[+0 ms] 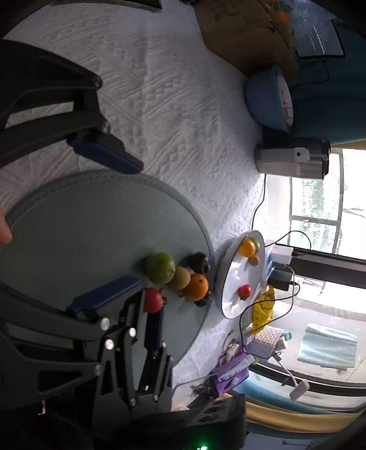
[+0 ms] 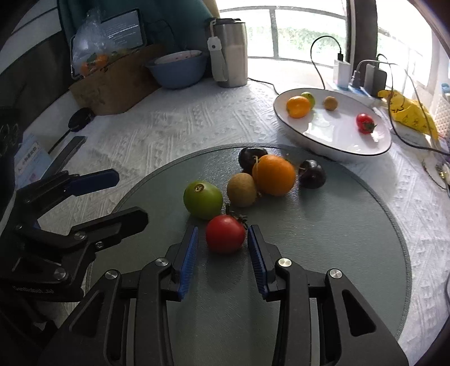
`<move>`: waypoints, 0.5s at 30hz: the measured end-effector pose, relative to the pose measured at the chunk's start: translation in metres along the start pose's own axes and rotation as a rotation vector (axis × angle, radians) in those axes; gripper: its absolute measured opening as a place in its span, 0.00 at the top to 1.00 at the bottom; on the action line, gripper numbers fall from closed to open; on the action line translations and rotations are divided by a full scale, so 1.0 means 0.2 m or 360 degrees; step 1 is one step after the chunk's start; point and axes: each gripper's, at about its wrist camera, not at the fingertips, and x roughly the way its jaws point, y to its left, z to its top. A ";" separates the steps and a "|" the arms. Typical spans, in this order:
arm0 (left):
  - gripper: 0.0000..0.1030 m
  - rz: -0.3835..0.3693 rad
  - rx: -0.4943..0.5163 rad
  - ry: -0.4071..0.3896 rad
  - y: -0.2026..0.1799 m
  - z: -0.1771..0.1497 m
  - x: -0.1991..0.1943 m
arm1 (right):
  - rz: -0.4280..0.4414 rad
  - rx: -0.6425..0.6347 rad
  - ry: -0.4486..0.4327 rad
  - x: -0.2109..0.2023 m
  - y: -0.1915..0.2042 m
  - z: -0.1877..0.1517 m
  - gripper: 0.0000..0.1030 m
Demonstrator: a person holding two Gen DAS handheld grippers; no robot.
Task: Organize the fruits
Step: 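Grasp the red tomato with the right gripper while the left gripper grasps the green fruit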
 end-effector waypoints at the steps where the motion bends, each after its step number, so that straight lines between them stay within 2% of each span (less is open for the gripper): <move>1: 0.26 0.0002 0.0002 0.0004 0.00 0.00 0.01 | 0.0002 -0.0004 -0.0003 0.00 0.00 0.00 0.63; 4: 0.26 0.0009 0.0013 0.0026 -0.02 0.00 0.04 | -0.0009 -0.0036 -0.0007 0.01 0.01 0.00 0.63; 7: 0.26 0.0010 0.0029 0.0039 -0.03 0.01 0.06 | -0.0020 -0.0052 -0.0013 0.00 0.00 0.00 0.71; 15: 0.26 0.0001 0.0076 0.0068 -0.10 0.06 0.12 | -0.0028 -0.0024 -0.0050 -0.05 -0.08 -0.02 0.71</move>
